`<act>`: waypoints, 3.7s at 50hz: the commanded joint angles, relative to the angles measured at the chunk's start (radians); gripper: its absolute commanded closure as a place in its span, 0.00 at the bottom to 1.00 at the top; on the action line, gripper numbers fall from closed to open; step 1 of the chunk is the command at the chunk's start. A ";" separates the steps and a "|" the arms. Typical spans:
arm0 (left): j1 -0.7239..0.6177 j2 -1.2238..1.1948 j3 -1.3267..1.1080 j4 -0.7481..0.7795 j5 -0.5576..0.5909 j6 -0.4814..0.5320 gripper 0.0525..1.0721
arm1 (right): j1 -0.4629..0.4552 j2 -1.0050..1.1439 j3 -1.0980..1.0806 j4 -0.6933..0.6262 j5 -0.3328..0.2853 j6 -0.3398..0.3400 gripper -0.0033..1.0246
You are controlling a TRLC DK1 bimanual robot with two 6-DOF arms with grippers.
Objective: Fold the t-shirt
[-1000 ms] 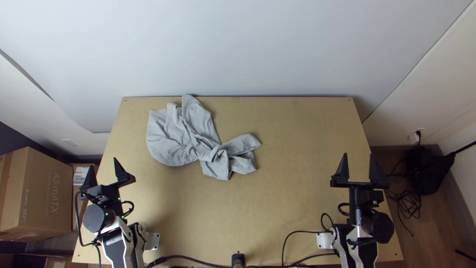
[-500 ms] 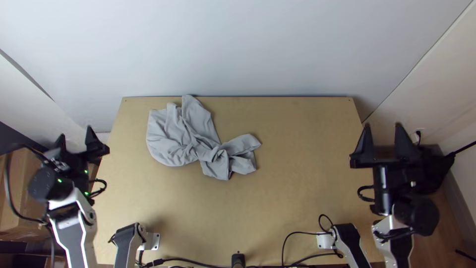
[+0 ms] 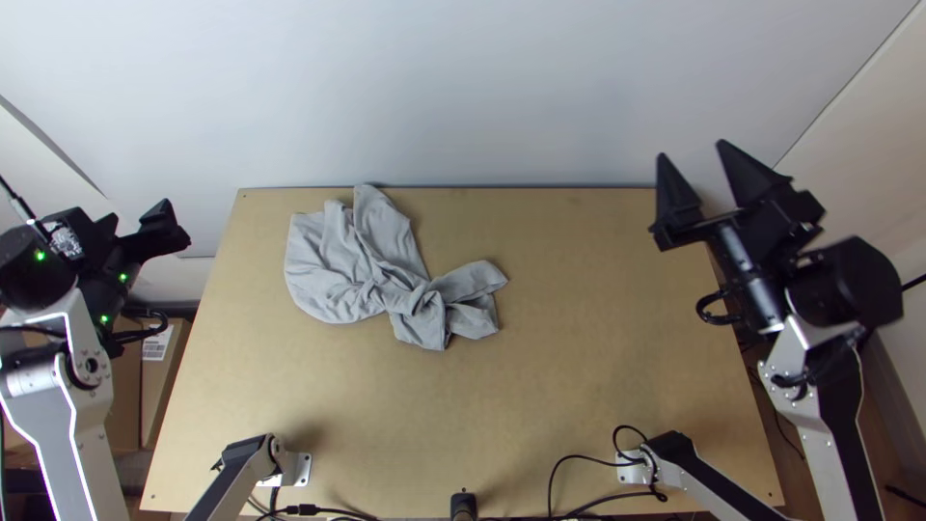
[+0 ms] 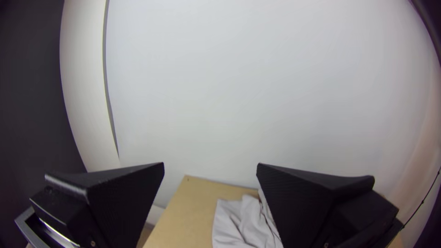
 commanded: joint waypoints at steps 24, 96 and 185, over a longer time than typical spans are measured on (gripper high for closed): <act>0.013 0.075 0.111 -0.247 0.007 -0.065 0.05 | 0.315 0.347 0.103 -0.311 0.010 0.136 0.04; 0.107 0.049 -0.067 -0.204 -0.016 -0.106 0.05 | 0.534 0.824 -0.084 -0.138 -0.278 0.587 0.49; 0.128 0.034 -0.139 -0.143 -0.013 -0.086 0.05 | 0.508 0.909 -0.049 -0.051 -0.165 0.547 0.97</act>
